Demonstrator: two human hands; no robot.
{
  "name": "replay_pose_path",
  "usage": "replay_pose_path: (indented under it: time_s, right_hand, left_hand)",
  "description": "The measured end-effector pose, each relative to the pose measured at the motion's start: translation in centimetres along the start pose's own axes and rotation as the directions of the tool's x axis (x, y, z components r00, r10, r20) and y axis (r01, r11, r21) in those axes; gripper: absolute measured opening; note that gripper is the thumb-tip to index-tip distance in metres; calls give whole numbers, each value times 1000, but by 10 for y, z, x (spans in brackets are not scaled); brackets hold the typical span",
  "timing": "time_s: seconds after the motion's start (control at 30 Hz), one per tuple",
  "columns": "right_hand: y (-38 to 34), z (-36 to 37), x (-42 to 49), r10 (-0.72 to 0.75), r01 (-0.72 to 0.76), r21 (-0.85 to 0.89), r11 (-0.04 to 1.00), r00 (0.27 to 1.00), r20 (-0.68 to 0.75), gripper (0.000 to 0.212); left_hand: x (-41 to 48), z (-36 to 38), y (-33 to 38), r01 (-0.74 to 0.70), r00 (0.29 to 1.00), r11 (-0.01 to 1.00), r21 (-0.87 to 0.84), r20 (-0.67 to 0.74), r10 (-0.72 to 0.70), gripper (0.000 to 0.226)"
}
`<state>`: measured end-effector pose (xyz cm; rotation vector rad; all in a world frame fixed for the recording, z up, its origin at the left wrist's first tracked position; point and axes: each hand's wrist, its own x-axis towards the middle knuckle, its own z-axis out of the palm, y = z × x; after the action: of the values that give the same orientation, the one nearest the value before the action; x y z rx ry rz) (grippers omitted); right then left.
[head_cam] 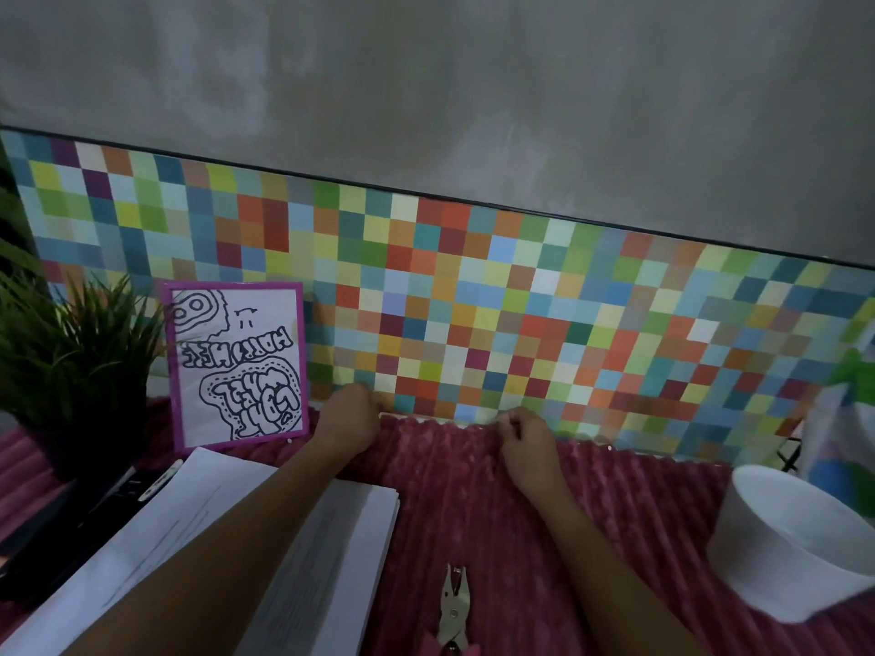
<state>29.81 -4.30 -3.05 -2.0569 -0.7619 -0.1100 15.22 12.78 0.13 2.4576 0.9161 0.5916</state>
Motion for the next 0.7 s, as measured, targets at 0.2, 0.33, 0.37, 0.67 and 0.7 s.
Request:
replay_pose_path:
  time_s: [0.2,0.33,0.37,0.67,0.7]
  right_hand:
    - [4,-6,-2,26,-23,89,996,999,-27,18]
    - [12,-24,-2,90,-68,133,989,981,-170,24]
    - [15,-30,-2,97,-76,122,990,979,-180,23]
    - [37,-44,12,129,-135,-45,990,984,-122,16]
    - [36,-40,14,140,-148,-68,987,984,-109,15]
  left_hand:
    - [-11,18,43,-261,965,959,-111,-6,262,19]
    - [-21,45,75,-353,924,923,-151,100,370,14]
    - [-20,51,78,-354,924,926,-128,105,368,16]
    - [-16,73,72,-275,959,961,39,76,271,29]
    - [-16,73,74,-287,956,956,55,77,282,27]
